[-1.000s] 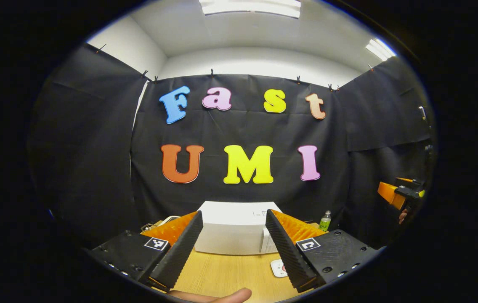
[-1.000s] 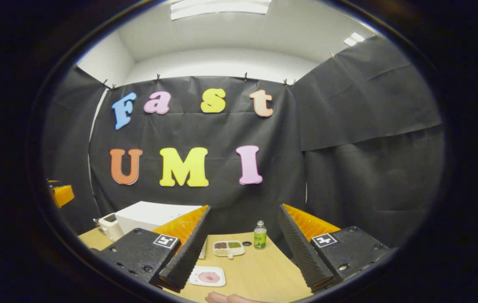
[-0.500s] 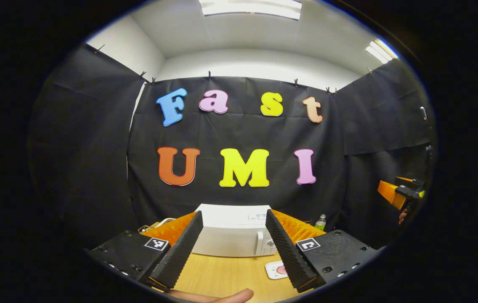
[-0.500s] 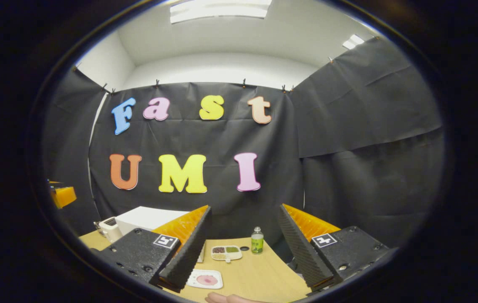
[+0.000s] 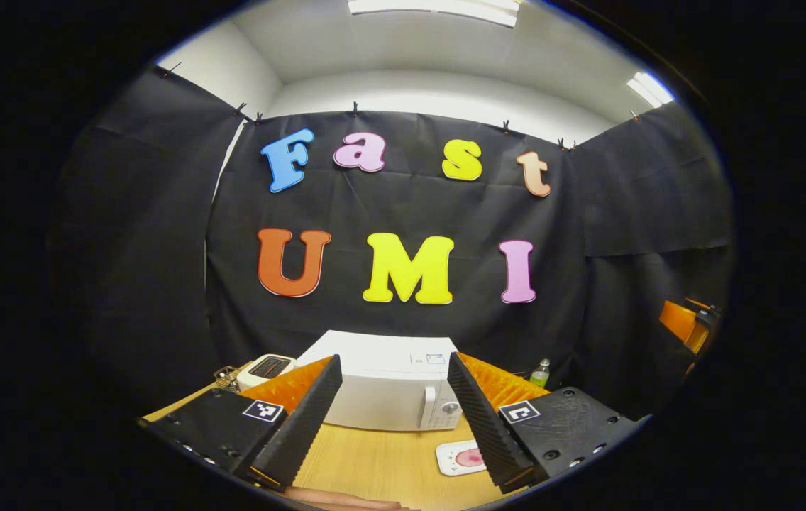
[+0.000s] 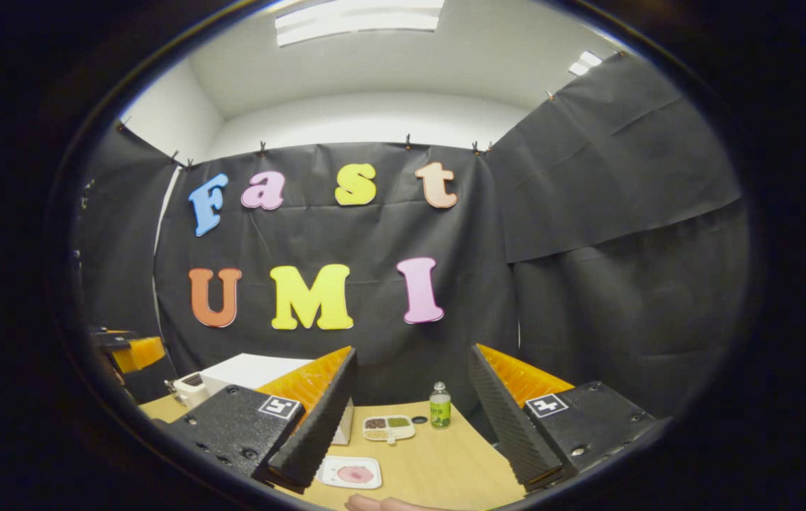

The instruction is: Open the microwave oven with the left hand, put the food in, and close the microwave oven.

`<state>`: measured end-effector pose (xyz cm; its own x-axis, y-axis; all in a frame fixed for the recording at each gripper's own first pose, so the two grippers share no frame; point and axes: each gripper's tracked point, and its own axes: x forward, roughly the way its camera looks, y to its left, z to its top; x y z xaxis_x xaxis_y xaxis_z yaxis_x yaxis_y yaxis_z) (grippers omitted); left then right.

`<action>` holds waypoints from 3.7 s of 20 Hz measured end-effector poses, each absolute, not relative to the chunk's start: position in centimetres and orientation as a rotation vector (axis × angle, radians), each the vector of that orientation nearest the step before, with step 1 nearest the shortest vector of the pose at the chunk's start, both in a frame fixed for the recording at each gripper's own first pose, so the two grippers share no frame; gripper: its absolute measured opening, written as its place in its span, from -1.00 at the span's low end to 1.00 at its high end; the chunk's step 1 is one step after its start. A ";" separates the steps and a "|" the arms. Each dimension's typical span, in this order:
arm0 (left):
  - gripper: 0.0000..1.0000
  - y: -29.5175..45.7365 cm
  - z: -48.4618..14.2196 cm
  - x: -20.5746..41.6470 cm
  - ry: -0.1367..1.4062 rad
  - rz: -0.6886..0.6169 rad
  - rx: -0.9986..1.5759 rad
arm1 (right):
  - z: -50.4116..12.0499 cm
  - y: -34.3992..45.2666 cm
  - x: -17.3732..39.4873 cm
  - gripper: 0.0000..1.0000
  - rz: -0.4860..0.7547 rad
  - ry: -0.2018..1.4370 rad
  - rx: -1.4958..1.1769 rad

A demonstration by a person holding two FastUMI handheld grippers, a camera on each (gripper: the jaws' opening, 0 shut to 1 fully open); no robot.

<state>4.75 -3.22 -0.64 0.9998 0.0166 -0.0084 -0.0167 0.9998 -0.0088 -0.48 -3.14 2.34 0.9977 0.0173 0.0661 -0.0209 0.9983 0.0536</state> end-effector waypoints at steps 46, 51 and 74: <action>-0.27 -12.1 -29.1 29.2 0.079 0.008 0.168 | -10.0 -10.0 10.1 0.82 0.056 -0.054 0.054; -0.55 -12.3 -29.7 28.8 0.137 -0.021 -0.017 | -10.6 -10.0 9.6 0.82 0.060 -0.041 0.060; -0.84 -6.7 -29.0 14.0 0.158 -0.233 -0.016 | -12.8 -8.6 7.7 1.00 0.069 -0.008 0.044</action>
<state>14.01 -6.72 -29.05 0.9607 -0.2311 -0.1536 0.2285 0.9729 -0.0343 7.69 -8.59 -12.76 0.9976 0.0686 0.0099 -0.0690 0.9967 0.0433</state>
